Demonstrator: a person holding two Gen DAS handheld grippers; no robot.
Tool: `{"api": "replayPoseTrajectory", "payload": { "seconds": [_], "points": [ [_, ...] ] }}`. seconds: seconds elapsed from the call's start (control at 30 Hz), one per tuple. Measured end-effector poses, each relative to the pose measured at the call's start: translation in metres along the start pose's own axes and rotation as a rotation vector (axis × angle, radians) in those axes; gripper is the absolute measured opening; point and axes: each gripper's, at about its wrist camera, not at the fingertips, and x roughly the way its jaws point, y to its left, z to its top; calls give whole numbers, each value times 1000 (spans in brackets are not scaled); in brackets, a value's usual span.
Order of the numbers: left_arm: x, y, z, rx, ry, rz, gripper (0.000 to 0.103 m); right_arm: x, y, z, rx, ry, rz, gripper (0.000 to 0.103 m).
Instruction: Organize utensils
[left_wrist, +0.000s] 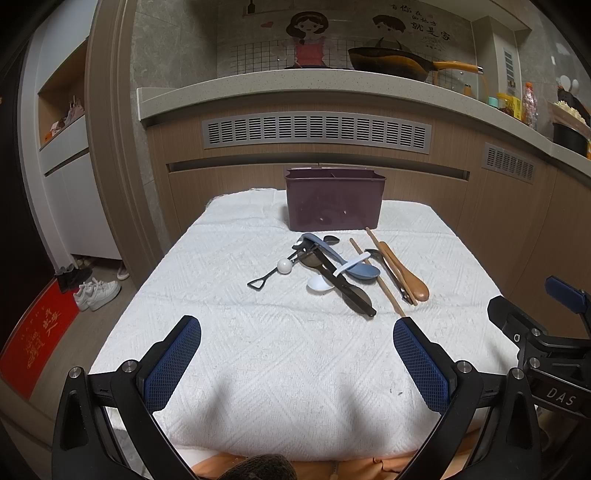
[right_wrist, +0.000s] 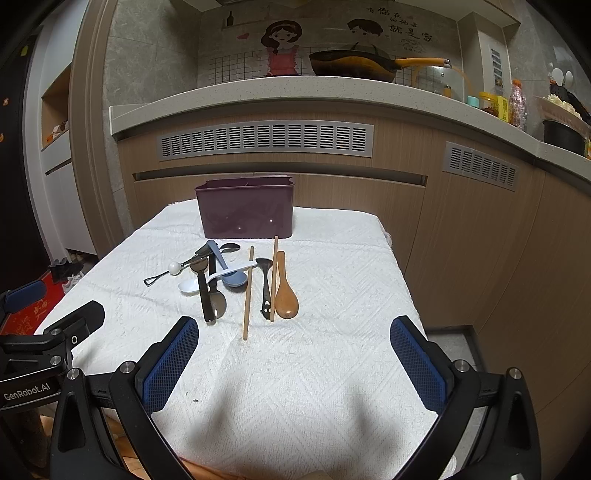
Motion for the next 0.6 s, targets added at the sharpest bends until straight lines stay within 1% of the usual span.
{"api": "replayPoseTrajectory", "payload": {
  "seconds": [0.6],
  "points": [
    [1,0,-2,-1,0,0,103,1,0,0,0,2,1,103]
  ]
}}
